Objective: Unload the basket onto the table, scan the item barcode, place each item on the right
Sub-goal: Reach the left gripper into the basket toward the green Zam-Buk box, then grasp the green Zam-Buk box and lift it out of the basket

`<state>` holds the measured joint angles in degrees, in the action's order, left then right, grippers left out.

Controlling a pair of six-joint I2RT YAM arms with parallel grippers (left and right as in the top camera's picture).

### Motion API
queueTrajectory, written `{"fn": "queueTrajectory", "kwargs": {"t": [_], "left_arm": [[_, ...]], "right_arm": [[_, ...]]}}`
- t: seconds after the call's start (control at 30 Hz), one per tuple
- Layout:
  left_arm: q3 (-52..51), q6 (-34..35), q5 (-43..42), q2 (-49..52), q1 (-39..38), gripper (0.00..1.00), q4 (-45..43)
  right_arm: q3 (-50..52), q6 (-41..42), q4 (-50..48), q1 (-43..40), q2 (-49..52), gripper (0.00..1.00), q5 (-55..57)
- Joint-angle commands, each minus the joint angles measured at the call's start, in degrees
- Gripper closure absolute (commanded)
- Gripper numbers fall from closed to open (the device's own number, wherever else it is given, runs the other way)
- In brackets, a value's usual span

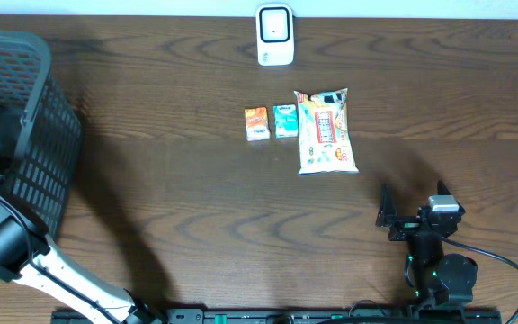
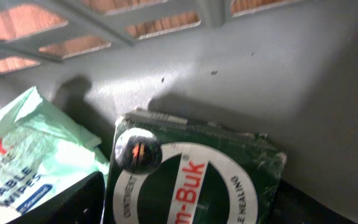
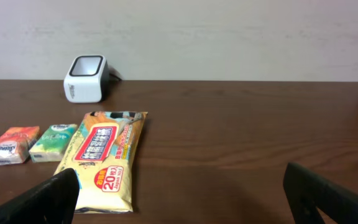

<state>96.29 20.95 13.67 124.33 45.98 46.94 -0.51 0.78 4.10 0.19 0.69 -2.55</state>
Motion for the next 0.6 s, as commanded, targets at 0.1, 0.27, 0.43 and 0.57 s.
{"fn": "queueTrajectory", "kwargs": {"t": [0.1, 0.27, 0.43, 0.57], "left_arm": [[-1.6, -0.3, -0.5, -1.5, 0.2, 0.30, 2.1], [-1.5, -0.3, -3.8, -4.8, 0.2, 0.32, 2.1], [-1.5, -0.3, -4.2, -7.3, 0.2, 0.32, 2.3], [-1.5, -0.3, -7.6, -10.0, 0.2, 0.32, 2.2]], "right_arm": [[0.2, -0.6, 0.2, 0.2, -0.3, 0.01, 0.5], [0.2, -0.6, 0.2, 0.2, -0.3, 0.01, 0.5], [0.2, -0.6, 0.2, 0.2, -0.3, 0.01, 0.5], [0.2, -0.6, 0.2, 0.2, -0.3, 0.01, 0.5]]}}
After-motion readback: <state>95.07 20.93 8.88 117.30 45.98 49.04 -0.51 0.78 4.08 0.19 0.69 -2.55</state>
